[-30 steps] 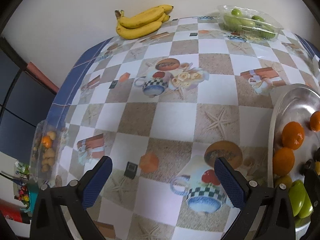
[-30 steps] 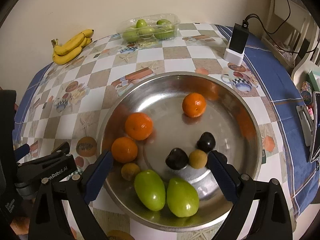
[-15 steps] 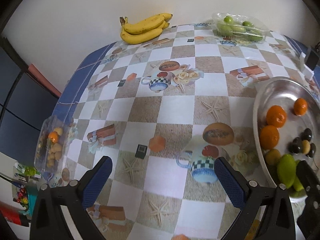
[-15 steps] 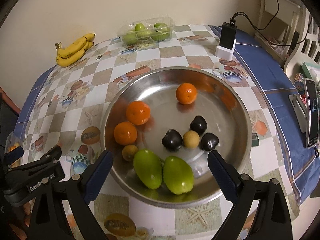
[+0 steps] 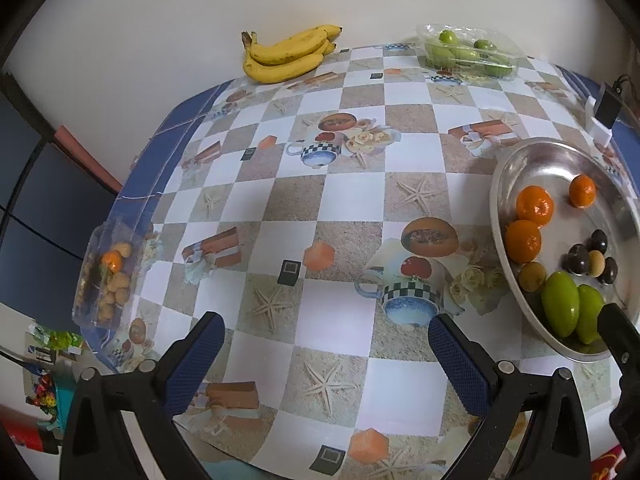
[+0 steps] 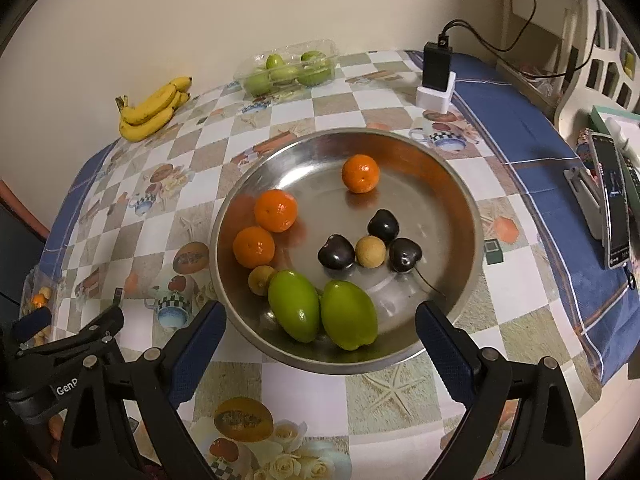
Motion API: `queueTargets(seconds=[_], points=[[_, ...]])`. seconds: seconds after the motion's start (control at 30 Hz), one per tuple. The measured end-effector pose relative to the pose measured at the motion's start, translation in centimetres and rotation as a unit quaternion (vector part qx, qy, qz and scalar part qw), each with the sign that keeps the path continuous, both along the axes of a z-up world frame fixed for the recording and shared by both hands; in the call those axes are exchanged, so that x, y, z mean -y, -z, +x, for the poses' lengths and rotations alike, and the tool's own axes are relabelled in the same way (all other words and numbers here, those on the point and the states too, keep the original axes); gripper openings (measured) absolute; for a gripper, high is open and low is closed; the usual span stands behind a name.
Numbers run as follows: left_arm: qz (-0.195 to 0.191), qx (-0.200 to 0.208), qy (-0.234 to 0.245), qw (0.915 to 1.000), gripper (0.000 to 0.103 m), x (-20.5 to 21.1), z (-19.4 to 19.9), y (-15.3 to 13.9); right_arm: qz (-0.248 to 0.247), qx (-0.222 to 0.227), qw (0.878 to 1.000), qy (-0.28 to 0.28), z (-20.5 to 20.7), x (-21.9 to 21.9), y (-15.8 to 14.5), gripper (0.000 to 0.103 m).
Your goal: Organize fruits
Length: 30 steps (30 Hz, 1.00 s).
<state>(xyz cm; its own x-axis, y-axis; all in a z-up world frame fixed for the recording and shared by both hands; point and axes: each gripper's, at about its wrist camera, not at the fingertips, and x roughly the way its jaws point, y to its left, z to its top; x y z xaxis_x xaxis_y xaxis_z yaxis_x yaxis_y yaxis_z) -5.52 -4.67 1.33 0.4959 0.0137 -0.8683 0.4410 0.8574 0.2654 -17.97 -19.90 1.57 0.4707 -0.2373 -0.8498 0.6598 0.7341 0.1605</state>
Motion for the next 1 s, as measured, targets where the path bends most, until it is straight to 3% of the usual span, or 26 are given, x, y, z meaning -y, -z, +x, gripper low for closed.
queueTargets(seconds=[0.43, 1.0], points=[[-0.029, -0.010, 0.004, 0.9995, 0.103, -0.47, -0.07, -0.79, -0.016, 0.002, 1.000, -0.007, -0.07, -0.56, -0.66, 0.096], [-0.032, -0.019, -0.006, 0.9993, 0.103, -0.88, 0.27, -0.50, -0.011, -0.006, 1.000, -0.007, 0.02, -0.45, -0.27, 0.096]])
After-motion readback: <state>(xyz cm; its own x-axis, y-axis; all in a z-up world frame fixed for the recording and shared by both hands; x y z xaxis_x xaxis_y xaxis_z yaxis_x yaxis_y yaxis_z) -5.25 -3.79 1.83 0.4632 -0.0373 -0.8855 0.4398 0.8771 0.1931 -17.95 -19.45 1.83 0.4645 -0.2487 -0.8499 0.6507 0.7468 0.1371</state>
